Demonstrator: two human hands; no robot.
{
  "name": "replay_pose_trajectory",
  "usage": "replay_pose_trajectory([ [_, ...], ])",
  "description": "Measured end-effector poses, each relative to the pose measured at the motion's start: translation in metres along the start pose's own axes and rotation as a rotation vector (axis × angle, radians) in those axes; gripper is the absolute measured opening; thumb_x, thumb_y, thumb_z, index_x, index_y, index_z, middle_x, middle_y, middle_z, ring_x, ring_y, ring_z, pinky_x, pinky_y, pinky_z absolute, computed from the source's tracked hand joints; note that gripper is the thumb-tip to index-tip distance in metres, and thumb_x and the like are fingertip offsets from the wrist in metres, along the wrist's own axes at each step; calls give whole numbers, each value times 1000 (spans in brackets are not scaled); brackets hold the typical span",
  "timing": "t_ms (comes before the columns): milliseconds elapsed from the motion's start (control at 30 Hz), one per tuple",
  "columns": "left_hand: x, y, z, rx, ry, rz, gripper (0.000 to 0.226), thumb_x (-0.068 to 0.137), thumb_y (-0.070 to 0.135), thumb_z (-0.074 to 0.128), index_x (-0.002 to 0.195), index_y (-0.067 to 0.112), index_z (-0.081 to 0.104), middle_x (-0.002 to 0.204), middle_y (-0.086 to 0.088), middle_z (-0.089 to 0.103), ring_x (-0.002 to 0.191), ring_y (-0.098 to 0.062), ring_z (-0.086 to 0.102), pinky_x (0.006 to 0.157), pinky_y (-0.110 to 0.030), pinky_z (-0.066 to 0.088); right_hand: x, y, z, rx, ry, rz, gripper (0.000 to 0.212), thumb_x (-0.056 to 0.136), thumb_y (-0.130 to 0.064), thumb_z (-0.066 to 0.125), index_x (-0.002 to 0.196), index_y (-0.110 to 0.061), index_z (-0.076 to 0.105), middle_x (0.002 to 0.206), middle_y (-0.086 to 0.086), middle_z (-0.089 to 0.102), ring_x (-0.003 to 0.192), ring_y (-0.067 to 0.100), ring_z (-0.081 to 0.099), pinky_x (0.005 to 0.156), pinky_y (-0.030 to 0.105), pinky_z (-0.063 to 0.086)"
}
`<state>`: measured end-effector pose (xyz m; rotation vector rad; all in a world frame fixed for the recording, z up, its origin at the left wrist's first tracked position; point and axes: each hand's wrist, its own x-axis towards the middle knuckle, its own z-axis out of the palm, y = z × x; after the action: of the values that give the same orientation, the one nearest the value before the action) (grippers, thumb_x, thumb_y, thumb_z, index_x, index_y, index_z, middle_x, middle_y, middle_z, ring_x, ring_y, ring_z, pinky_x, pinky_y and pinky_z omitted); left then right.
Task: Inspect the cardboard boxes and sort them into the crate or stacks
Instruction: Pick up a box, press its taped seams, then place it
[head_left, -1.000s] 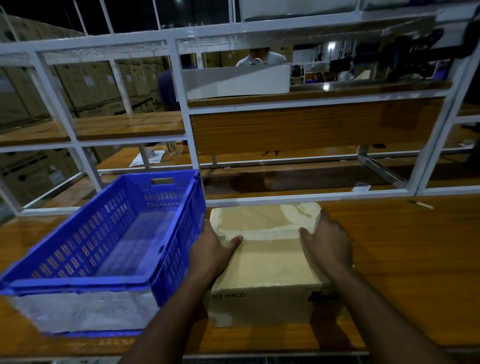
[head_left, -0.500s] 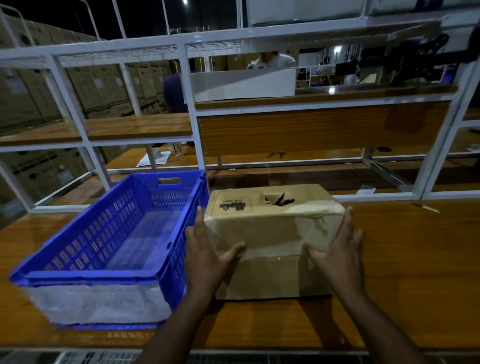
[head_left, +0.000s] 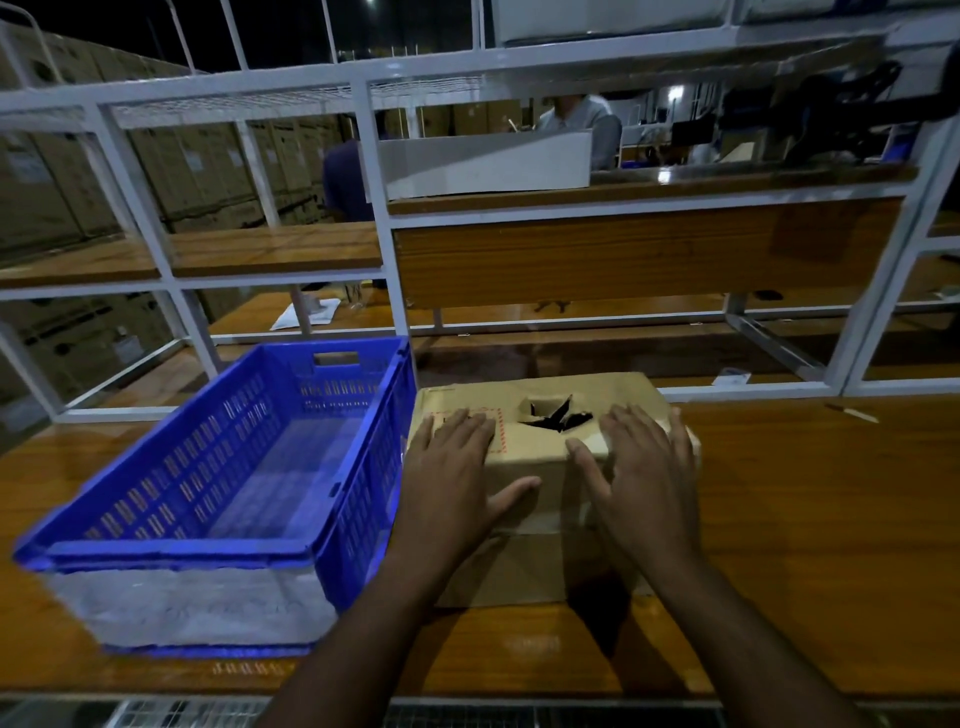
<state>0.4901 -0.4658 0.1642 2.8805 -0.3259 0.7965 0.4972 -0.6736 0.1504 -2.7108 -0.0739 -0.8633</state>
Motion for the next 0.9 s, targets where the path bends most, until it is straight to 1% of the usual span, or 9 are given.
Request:
replay_pose_trajectory([
  [67,0,0,1,-4,-2,-11,88,86,86,30,148,25,48,153,5,49,143,-9,40,123,-36,23,1,0,1,19,-5,22,80,94,-71,18,132,-16,62,139,4,60,135,19,48,120,44,22],
  [233,2,-2,1,19,9,-13,86,85,86,34,141,24,57,146,4,57,136,-10,49,117,-36,31,6,-1,-1,48,35,37,64,95,-64,35,116,-14,69,123,7,69,118,24,61,107,45,40],
  [367,6,-1,-3,5,16,-1,91,83,90,31,142,25,55,147,4,56,135,-11,48,115,-34,33,13,-2,-7,21,2,22,69,93,-67,28,121,-17,67,128,4,66,122,21,57,107,42,37],
  [467,12,-2,-6,16,-61,26,102,81,92,21,155,24,36,161,4,36,147,-12,34,120,-34,22,23,-1,-8,-93,-97,10,74,94,-70,19,139,-22,54,145,-1,54,137,17,44,112,41,29],
  [533,14,-4,-3,54,-97,49,102,81,92,20,159,25,25,166,5,26,151,-11,25,122,-33,15,29,2,-6,-161,-127,0,74,95,-69,17,141,-23,51,148,-2,51,138,16,42,109,41,29],
  [667,14,-5,0,95,-105,47,98,83,90,21,157,26,29,163,6,32,150,-9,27,122,-32,15,34,6,-4,-203,-132,-7,71,94,-71,19,131,-25,59,138,-3,59,131,16,48,103,42,34],
  [767,14,-5,0,80,-109,34,99,82,91,22,156,27,32,162,7,34,150,-9,28,123,-33,15,35,8,-5,-165,-116,7,65,95,-70,24,129,-27,60,137,-5,59,133,15,46,106,44,31],
  [833,13,-8,-2,61,-103,10,103,78,94,20,155,26,36,161,6,37,149,-9,30,123,-33,16,31,11,-5,-94,-86,27,62,96,-66,30,130,-24,61,140,-2,58,136,17,43,112,46,27],
  [900,10,-15,-5,36,-118,-45,112,72,98,15,154,24,36,161,4,37,149,-12,30,123,-34,16,19,17,-3,62,2,116,59,95,-62,39,131,-19,58,141,3,55,134,20,44,109,44,31],
])
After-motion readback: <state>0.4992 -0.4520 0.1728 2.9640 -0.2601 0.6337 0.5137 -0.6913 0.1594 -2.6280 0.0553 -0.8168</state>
